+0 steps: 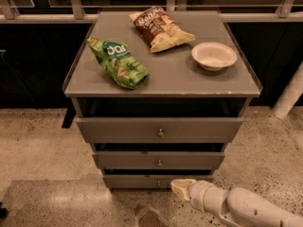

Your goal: Open bottom drawer

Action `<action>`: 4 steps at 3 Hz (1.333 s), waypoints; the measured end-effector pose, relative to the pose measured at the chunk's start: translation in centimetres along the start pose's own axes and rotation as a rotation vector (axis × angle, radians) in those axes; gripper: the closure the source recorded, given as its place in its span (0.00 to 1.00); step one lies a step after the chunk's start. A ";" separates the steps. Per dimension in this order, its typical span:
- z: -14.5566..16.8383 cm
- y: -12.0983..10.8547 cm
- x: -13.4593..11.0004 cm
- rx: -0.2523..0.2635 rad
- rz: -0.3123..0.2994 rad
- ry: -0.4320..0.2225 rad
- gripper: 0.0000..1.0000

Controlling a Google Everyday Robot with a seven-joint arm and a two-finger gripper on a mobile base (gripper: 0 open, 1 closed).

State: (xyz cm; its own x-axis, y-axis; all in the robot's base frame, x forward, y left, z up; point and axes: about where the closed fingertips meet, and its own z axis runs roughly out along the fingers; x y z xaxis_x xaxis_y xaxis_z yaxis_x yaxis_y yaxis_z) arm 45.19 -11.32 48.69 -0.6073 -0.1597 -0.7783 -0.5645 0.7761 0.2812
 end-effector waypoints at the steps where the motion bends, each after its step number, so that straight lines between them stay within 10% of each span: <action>1: 4.1 -3.4 1.9 0.076 0.019 -0.066 1.00; 4: 14.4 -6.2 11.9 0.108 0.200 -0.077 1.00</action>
Offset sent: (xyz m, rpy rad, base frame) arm 0.0499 0.0299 -0.2279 0.1266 0.0526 -0.2277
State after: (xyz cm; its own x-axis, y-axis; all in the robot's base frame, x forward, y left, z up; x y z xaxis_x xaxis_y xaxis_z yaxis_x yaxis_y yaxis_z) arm 49.53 -9.28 29.59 -0.6540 0.0475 -0.7550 -0.3718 0.8490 0.3754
